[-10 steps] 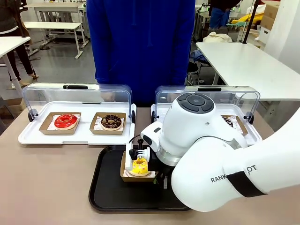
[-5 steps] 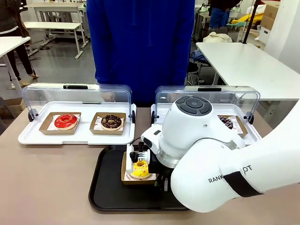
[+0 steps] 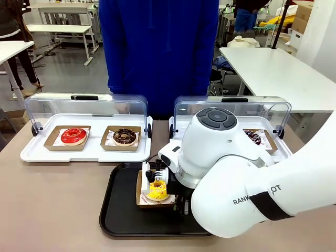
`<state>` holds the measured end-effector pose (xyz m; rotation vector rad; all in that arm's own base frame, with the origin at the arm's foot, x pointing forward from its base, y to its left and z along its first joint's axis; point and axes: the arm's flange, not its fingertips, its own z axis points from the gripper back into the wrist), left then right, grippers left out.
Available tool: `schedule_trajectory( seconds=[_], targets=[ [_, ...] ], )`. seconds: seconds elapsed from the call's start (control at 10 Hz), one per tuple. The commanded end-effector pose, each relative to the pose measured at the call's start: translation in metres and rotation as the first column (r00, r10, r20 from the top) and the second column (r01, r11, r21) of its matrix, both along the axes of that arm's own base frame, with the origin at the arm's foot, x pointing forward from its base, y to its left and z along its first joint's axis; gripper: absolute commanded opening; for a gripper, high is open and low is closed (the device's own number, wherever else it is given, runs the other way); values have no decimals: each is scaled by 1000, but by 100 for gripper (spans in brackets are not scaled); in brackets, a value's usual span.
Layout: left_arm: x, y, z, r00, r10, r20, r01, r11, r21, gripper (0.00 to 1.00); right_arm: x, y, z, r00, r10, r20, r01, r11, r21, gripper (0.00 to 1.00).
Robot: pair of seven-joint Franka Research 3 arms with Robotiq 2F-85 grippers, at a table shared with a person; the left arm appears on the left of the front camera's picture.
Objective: Move the third donut from the left to the tray.
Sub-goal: Pick up the Paper togo box containing the Donut indicated by the person and place it on the Handle tray.
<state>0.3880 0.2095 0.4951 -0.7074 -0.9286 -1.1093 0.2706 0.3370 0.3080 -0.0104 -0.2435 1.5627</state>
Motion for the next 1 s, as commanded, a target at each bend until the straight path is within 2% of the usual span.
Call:
schedule_trajectory(
  seconds=[0.0,0.1,0.2,0.4,0.8,0.9],
  targets=[
    [-2,-1,1,1000,-15,8,15,1000,-2,100,-30,-41,1,1000,4,18,-4,1000,16,100],
    [-2,-1,1,1000,-15,8,15,1000,-2,100,-31,-44,9,1000,-4,23,4,1000,23,64],
    [-2,-1,1,1000,-15,8,15,1000,-2,100,-31,-45,17,999,-14,30,14,999,29,100],
    [-2,-1,1,1000,-15,8,15,1000,-2,100,-34,-53,42,998,-39,58,36,998,43,100],
    [-2,-1,1,1000,-15,8,15,1000,-2,100,-30,-59,62,997,-43,63,40,998,45,100],
    [-2,-1,1,1000,-15,8,15,1000,-2,100,-23,-57,66,1000,-15,24,13,997,73,100]
  ],
)
